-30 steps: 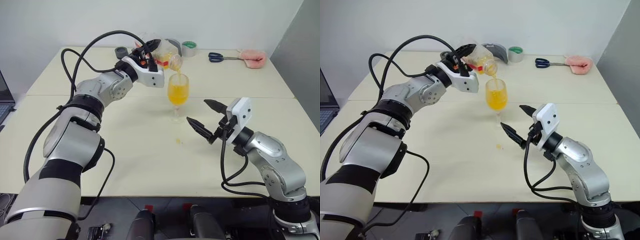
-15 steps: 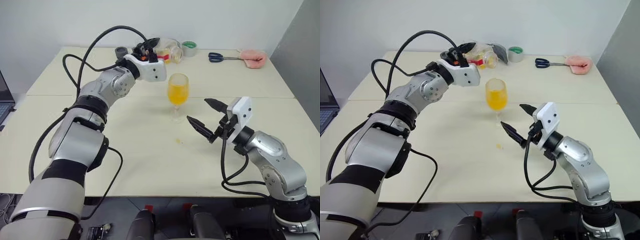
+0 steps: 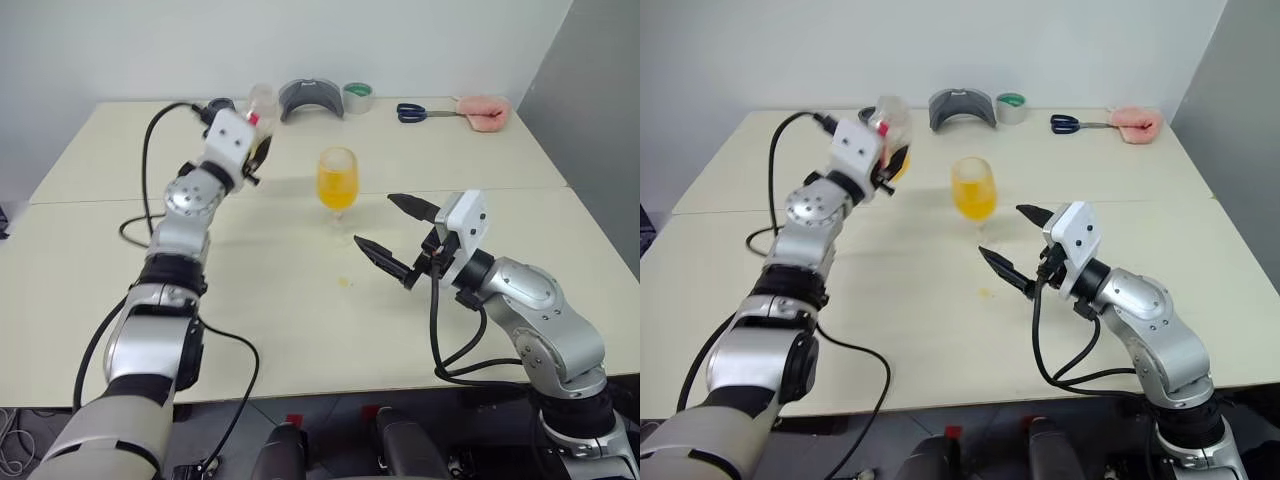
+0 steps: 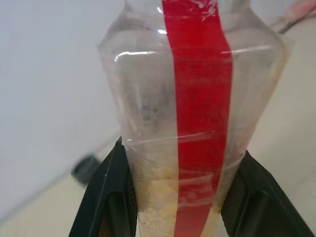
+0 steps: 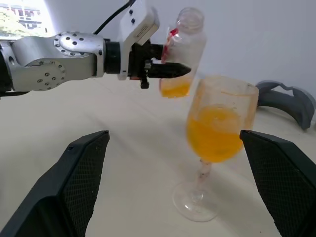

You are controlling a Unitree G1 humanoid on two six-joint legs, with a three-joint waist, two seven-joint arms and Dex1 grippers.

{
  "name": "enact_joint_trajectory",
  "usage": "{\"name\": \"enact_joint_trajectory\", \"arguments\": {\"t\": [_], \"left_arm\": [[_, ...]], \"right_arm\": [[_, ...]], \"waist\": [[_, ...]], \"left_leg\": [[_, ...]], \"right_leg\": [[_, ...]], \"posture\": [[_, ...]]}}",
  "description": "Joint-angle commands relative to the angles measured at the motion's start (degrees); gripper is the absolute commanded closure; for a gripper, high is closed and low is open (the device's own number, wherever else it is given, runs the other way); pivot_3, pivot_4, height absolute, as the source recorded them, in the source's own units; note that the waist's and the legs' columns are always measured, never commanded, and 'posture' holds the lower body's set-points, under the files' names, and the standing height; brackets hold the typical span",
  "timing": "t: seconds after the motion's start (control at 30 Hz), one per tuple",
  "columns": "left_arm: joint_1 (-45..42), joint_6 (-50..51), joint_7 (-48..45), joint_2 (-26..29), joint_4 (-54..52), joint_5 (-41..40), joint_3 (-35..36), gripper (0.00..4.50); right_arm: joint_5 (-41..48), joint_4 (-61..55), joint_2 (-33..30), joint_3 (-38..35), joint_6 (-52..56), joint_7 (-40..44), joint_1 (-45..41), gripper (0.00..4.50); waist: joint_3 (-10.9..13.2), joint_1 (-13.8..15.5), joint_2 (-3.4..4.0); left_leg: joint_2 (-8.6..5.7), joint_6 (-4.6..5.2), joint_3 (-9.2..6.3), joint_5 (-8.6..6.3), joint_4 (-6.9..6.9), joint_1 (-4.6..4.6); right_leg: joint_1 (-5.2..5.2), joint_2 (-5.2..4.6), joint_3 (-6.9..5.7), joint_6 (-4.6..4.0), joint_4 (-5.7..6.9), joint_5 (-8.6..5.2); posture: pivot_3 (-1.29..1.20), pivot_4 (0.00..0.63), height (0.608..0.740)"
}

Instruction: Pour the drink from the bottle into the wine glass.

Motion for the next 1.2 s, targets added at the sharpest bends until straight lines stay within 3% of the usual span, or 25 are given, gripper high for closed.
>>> {"name": "enact_joint_trajectory", "arguments": {"t": [0.03,0.3,0.73,1.0,1.2], "left_arm": [[5.44,10.18,-1.13,1.30,-11.48,-6.80,5.41,2.79],[14.50,18.09,2.84,0.63,-19.89,-11.00,11.52,2.79],[19.57,16.13,2.50,-0.61,-19.87,-12.79,12.58,2.79],[20.69,16.36,1.69,-0.62,-21.29,-14.33,12.67,0.18],[24.47,14.12,1.67,-0.31,-24.17,-12.45,11.44,0.02]], "right_arm": [[1.03,0.10,0.86,2.07,3.57,0.13,-3.49,0.00],[-0.96,4.40,2.91,7.00,6.05,1.32,-8.50,0.00],[-3.66,7.48,5.26,9.71,4.16,3.28,-10.61,0.00],[-3.76,7.88,5.87,9.38,4.23,3.91,-10.74,0.00],[-2.62,7.32,5.49,9.17,5.79,4.40,-8.59,0.00]], "waist": [[-0.01,0.15,-0.01],[-0.08,1.52,-0.12],[-0.11,1.94,-0.14],[-0.11,1.92,-0.14],[-0.11,1.91,-0.14]], "left_leg": [[-0.01,0.00,-0.03,0.00,0.03,-0.02],[-0.11,0.01,-0.20,-0.02,0.48,-0.31],[-0.09,0.15,-0.12,-0.12,0.46,-0.26],[-0.08,0.15,-0.13,-0.12,0.45,-0.26],[-0.07,0.16,-0.13,-0.13,0.44,-0.26]], "right_leg": [[0.00,-0.01,-0.02,0.00,0.01,0.00],[0.01,-0.13,-0.19,0.01,-0.03,0.01],[0.01,-0.12,-0.14,0.00,-0.04,0.01],[0.01,-0.11,-0.15,0.00,-0.04,0.01],[0.01,-0.11,-0.14,0.00,-0.05,0.01]], "posture": [[0.00,0.150,0.740],[0.00,0.150,0.740],[0.00,0.150,0.740],[0.00,0.150,0.740],[0.00,0.150,0.740]]}}
